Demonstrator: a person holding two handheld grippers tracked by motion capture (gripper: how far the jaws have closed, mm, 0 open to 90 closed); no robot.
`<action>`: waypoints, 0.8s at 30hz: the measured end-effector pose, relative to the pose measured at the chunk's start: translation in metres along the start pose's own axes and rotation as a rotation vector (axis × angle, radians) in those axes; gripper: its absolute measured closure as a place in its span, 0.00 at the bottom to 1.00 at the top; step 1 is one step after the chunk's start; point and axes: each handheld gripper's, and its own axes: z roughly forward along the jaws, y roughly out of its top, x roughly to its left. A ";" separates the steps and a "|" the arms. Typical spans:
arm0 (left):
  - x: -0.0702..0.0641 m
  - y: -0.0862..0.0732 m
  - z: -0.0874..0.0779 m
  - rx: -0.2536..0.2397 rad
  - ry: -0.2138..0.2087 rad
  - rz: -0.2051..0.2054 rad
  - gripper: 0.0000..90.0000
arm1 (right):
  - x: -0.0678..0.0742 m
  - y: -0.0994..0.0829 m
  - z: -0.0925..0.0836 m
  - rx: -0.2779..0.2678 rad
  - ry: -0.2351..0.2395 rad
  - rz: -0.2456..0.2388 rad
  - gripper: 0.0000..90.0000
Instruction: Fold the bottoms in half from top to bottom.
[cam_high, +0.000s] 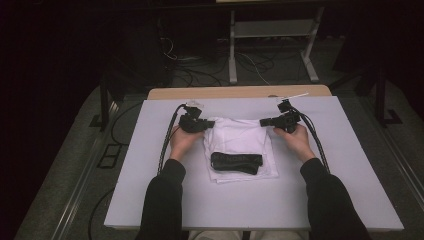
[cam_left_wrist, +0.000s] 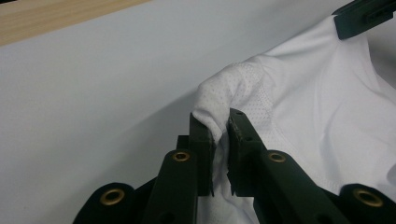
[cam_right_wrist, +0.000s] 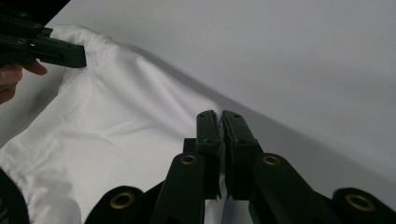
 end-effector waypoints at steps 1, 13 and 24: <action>-0.001 0.000 0.000 -0.001 0.007 -0.005 0.87 | 0.000 0.000 0.000 0.000 0.002 0.005 0.92; 0.000 -0.003 -0.022 -0.054 -0.023 -0.098 0.27 | -0.001 -0.004 -0.019 -0.030 -0.020 -0.021 0.39; -0.005 -0.005 -0.048 -0.149 -0.047 -0.130 0.00 | 0.007 -0.010 -0.042 -0.051 -0.064 -0.092 0.00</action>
